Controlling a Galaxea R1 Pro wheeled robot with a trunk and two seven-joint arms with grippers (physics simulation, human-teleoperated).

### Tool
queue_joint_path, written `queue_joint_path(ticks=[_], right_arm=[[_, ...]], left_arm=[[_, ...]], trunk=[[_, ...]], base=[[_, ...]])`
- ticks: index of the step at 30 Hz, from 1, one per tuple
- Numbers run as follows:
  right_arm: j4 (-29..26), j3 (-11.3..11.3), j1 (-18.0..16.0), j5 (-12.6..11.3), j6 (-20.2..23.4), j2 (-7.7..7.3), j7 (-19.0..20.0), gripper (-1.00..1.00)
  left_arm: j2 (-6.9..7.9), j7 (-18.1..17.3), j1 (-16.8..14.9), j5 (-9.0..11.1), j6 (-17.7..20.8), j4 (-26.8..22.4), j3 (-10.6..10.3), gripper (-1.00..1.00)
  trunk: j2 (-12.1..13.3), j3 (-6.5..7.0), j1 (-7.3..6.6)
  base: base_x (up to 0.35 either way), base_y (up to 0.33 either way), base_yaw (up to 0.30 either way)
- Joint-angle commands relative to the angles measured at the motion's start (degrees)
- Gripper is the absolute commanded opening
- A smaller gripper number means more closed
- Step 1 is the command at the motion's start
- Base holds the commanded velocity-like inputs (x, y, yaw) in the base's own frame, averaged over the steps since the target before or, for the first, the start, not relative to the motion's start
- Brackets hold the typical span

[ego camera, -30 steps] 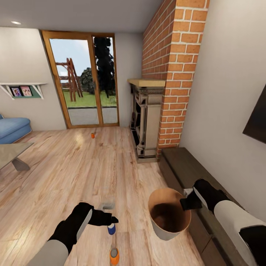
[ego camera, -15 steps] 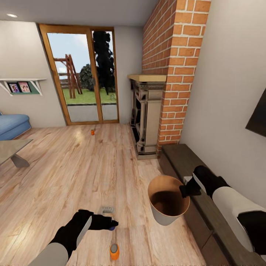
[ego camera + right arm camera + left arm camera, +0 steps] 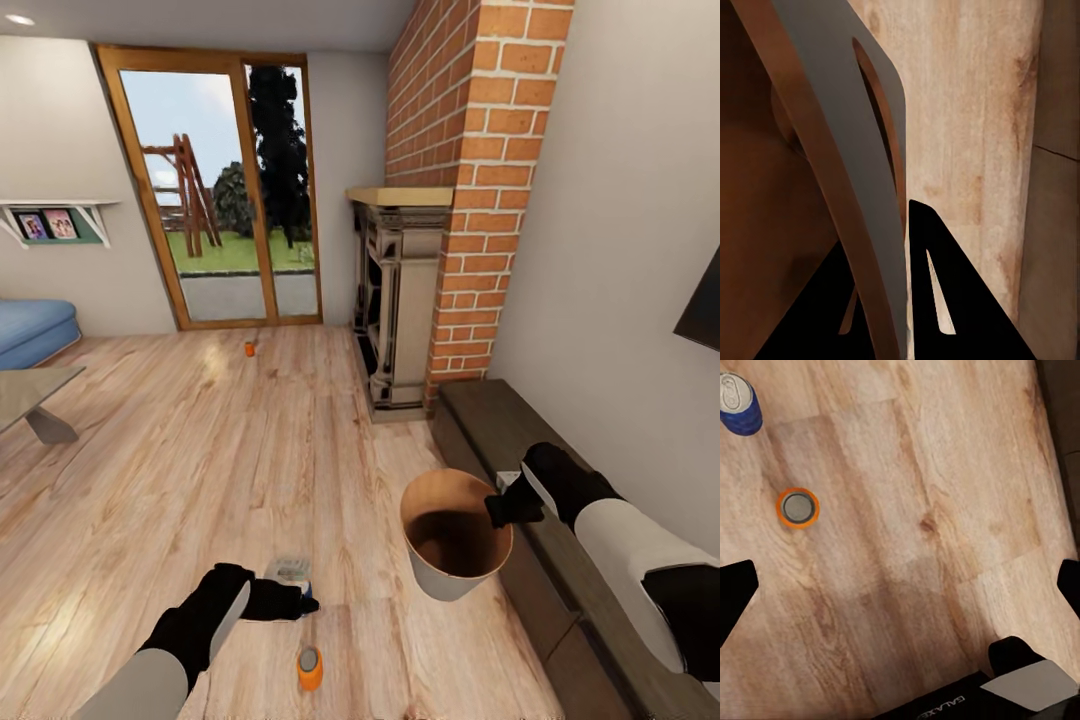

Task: Put the three can of soda from the living room inside the tash can in the kitchen.

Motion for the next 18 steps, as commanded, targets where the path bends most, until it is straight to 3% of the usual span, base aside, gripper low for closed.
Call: queue_joint_path(ticks=[1, 6, 18], right_arm=[[-0.01, -0.23, -0.21, -1.54, 0.28, 0.0, 0.4, -1.0], [0.08, -0.23, -2.06, -1.48, 0.28, 0.02, 0.4, -1.0], [0.81, -0.13, -7.46, -1.39, 0.28, -0.43, 0.4, -1.0]], left_arm=[[-0.01, 0.34, -0.71, -0.01, 0.53, 0.14, 0.01, 1.0], [-0.13, 1.56, -4.02, 0.12, 4.91, 1.44, 0.1, 1.0], [-0.53, 2.27, -8.73, 0.32, 6.8, 4.18, 0.23, 1.0]], trunk=[[-0.42, -0.28, 0.22], [-2.43, -1.63, 1.32], [-7.24, -4.87, 3.96]], base=[[0.0, 0.0, 0.0], [0.0, 0.0, 0.0], [0.0, 0.0, 0.0]])
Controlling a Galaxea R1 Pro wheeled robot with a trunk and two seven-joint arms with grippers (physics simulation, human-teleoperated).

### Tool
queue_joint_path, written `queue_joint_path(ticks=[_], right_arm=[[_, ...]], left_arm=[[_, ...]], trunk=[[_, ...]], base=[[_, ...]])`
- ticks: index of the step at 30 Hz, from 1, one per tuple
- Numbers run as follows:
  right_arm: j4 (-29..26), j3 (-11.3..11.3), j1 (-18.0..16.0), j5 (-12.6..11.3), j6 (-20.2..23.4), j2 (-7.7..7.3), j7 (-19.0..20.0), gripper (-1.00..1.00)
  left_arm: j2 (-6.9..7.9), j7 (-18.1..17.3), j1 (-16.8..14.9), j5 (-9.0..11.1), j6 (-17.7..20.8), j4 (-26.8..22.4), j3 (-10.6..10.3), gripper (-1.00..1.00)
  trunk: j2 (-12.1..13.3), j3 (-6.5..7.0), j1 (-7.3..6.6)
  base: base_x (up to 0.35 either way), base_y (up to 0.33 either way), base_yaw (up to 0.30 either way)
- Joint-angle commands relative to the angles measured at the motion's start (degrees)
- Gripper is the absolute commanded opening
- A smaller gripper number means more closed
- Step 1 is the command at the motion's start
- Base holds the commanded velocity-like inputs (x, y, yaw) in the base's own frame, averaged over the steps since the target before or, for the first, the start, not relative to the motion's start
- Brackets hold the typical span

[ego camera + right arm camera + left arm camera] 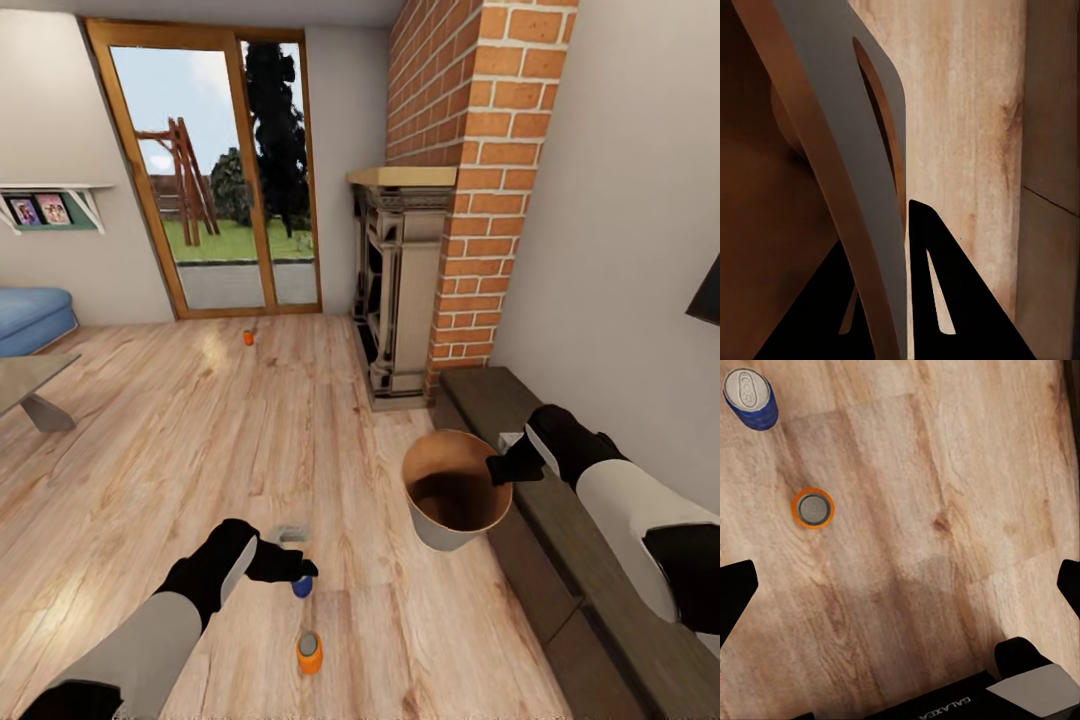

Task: Put the three can of soda from the living room inside the tash can in the kitchen.

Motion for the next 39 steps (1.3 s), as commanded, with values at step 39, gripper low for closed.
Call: queue_joint_path(ticks=[39], right_arm=[[1.83, 0.62, -2.36, -1.04, 0.23, -0.66, 0.33, -1.0]], left_arm=[[-0.17, 5.17, -3.15, 0.39, -0.1, -0.33, 0.2, 1.0]], trunk=[[-15.66, -10.54, 8.57]], base=[[0.0, 0.0, 0.0]])
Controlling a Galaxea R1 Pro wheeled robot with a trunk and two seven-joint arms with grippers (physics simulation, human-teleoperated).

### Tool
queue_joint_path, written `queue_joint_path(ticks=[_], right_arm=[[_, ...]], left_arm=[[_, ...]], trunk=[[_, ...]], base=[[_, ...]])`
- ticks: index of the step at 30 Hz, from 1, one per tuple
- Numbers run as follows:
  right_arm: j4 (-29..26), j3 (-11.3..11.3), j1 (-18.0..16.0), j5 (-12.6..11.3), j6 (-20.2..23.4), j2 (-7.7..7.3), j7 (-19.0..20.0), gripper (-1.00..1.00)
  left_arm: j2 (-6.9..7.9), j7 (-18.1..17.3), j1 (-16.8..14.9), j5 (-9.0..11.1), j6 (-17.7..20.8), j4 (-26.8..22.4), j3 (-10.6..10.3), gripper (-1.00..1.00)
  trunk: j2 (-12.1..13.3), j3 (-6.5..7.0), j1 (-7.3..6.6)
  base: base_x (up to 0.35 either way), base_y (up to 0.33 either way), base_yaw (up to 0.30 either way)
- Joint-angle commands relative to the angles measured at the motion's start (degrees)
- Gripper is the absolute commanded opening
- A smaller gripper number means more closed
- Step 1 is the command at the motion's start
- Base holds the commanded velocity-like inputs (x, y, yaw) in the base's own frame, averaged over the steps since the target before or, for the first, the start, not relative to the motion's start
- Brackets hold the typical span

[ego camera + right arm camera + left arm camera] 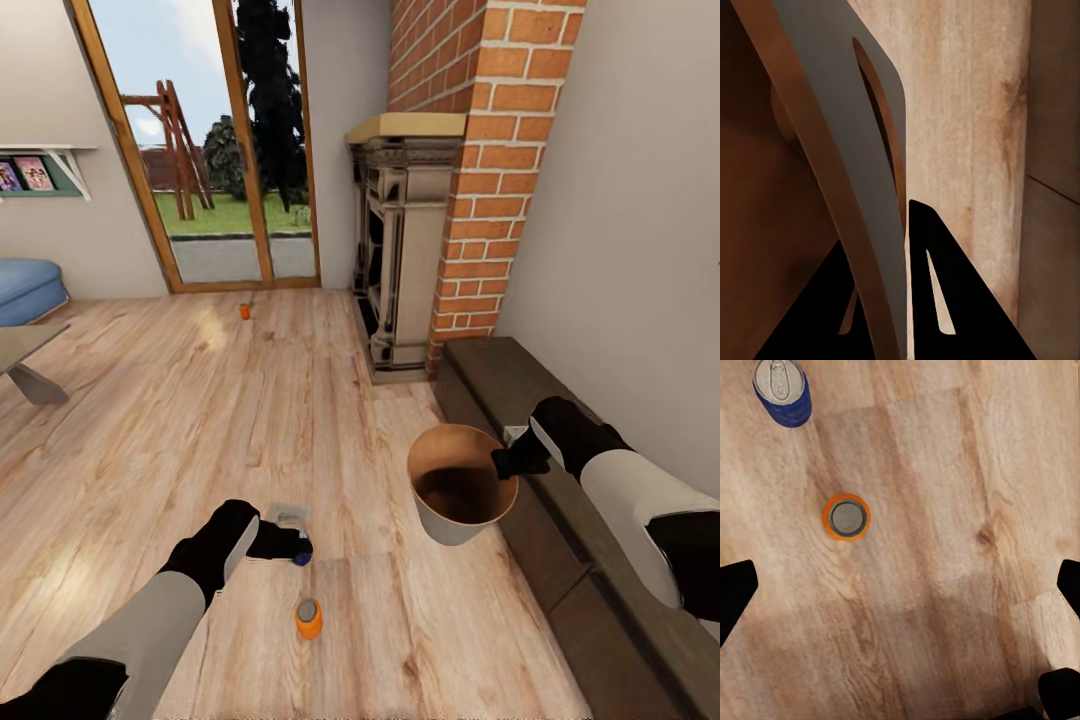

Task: Put the three can of soda from the living room inside the tash can in the kitchen.

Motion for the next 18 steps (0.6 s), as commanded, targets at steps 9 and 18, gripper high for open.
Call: queue_joint_path(ticks=[9, 18], right_arm=[[-0.03, -0.31, -0.09, -1.33, 0.22, -0.28, 0.37, -1.0], [-0.02, -0.31, -0.09, -1.33, 0.22, -0.22, 0.39, -1.0]], left_arm=[[0.44, 0.2, -9.96, -0.21, 6.3, 0.1, 0.1, 1.0], [0.12, 4.01, -13.6, -0.17, 8.32, 0.18, 0.22, 1.0]], trunk=[[-3.63, -2.43, 1.98], [-7.24, -4.86, 3.95]], base=[[0.0, 0.0, 0.0], [0.0, 0.0, 0.0]])
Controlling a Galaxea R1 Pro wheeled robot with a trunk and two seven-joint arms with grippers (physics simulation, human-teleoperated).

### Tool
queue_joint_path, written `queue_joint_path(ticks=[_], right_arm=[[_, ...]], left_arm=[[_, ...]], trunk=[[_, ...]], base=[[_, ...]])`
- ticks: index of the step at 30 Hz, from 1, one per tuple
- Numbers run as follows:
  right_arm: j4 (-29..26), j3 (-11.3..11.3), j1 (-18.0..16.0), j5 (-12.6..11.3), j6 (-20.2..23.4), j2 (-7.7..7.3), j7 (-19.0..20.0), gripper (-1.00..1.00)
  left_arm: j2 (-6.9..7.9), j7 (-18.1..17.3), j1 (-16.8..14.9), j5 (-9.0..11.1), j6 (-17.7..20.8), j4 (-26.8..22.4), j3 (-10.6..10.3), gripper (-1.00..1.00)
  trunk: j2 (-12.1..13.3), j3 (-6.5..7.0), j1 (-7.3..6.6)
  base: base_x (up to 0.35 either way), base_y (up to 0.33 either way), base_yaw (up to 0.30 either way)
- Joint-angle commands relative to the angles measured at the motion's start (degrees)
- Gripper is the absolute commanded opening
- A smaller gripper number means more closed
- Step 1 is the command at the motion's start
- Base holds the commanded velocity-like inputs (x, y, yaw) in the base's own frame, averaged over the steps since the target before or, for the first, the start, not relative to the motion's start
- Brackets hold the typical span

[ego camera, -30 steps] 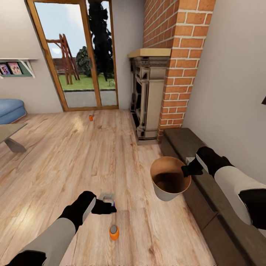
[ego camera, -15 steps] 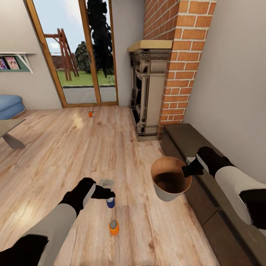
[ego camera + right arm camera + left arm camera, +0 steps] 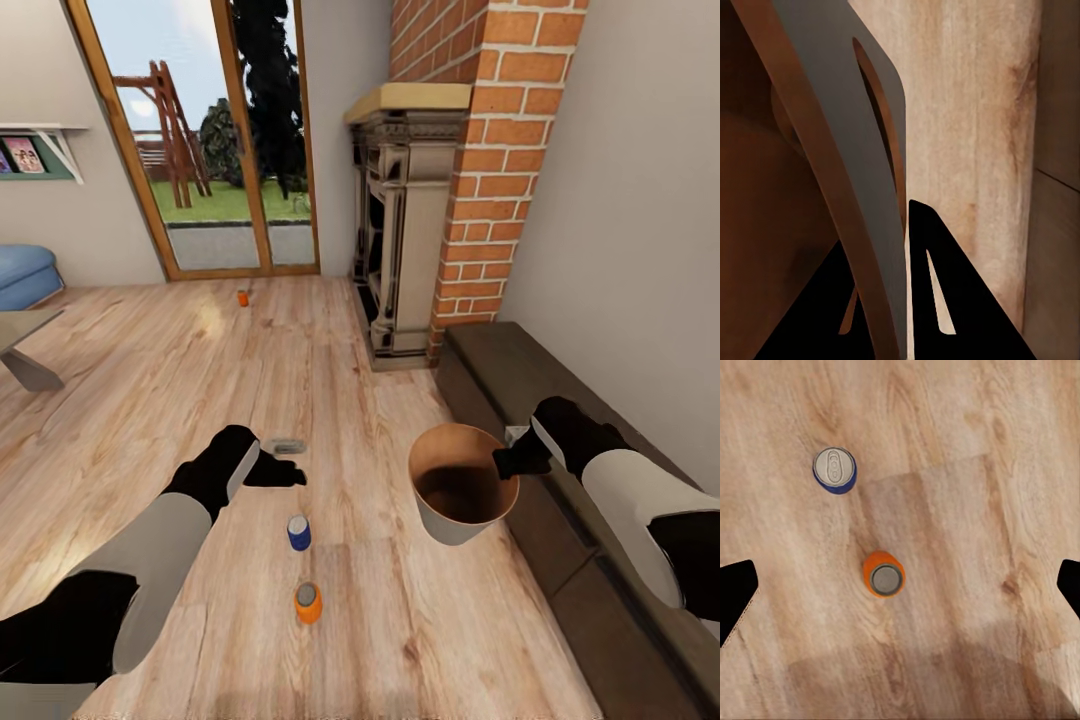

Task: Put the three can of soda from the living room inside the tash can in the kitchen.

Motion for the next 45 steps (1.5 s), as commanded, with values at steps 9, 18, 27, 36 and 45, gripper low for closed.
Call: queue_joint_path(ticks=[9, 18, 27, 36, 45], right_arm=[[-0.02, -0.22, -0.05, -1.33, 0.22, 0.05, 0.34, -1.0], [0.02, 0.01, -0.18, -1.33, 0.22, -0.06, 0.35, -1.0], [0.03, 0.07, -0.22, -1.33, 0.22, -0.11, 0.36, -1.0], [0.0, 0.12, -0.22, -1.33, 0.22, -0.06, 0.3, -1.0], [-0.02, 0.28, -0.22, -1.33, 0.22, -0.04, 0.3, -1.0]], left_arm=[[0.24, 1.96, -0.61, 0.04, -0.05, 0.92, 0.13, 1.0], [0.26, 2.13, -0.59, -0.1, -0.42, 1.32, 0.14, 1.0], [0.01, 2.17, -0.58, -0.19, -0.55, 1.37, -0.11, 1.0], [0.0, 2.19, -0.51, -0.07, -0.68, 0.74, -0.22, 1.0], [-0.01, 2.26, -0.46, -0.07, -1.64, 0.56, -0.38, 1.0]], trunk=[[-3.63, -2.43, 1.97], [-7.24, -4.86, 3.95], [-10.85, -7.29, 5.93], [-10.85, -8.11, 5.93], [-10.85, -8.92, 5.93]], base=[[0.0, 0.0, 0.0], [0.0, 0.0, 0.0], [0.0, 0.0, 0.0], [0.004, 0.001, 0.0], [0.125, 0.037, 0.0]])
